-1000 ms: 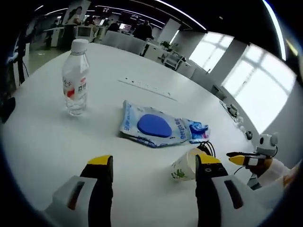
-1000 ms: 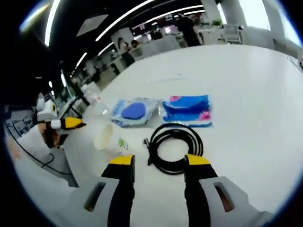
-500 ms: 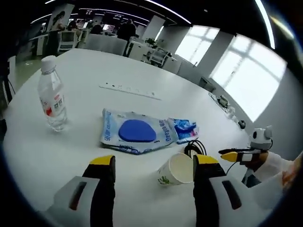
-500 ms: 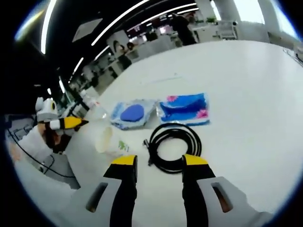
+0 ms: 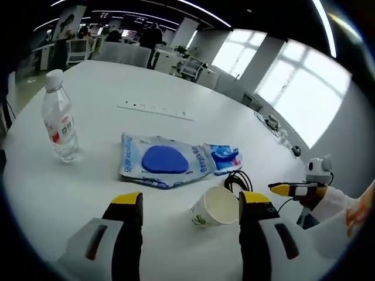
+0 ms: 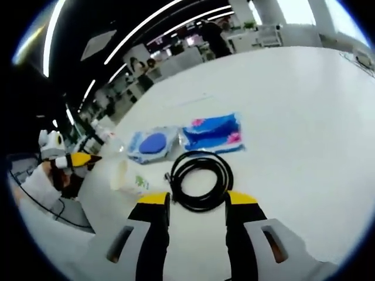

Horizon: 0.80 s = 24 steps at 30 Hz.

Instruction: Arrange the tabletop items into an orderly group along one side of the table until the central work area is clear of visible clutter.

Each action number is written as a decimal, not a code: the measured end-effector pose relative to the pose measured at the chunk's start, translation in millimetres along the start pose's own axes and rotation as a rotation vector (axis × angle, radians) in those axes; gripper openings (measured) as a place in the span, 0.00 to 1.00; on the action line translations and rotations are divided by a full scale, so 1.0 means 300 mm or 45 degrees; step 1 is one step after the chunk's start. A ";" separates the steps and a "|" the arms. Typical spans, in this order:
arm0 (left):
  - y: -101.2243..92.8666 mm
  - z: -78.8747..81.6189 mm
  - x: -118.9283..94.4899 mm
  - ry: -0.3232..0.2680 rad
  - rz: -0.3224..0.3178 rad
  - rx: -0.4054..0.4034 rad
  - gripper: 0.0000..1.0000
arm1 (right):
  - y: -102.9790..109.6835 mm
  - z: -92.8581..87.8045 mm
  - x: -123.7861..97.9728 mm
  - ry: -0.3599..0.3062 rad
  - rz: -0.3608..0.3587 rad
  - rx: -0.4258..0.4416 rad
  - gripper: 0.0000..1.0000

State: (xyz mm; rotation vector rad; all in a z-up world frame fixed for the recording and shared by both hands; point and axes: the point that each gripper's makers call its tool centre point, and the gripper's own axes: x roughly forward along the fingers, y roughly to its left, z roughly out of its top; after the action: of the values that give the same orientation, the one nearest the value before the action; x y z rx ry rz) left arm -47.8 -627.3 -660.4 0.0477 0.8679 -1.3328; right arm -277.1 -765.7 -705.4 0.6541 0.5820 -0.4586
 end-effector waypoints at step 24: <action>-0.144 -0.055 -0.005 0.154 -0.086 0.441 0.56 | -0.051 -0.064 -0.038 0.007 -0.023 0.113 0.35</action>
State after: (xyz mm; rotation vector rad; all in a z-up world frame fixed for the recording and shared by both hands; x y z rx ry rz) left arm -93.1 -629.9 -652.1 0.3753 0.7354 -1.5442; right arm -301.0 -761.0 -717.3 0.7352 0.5754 -0.5023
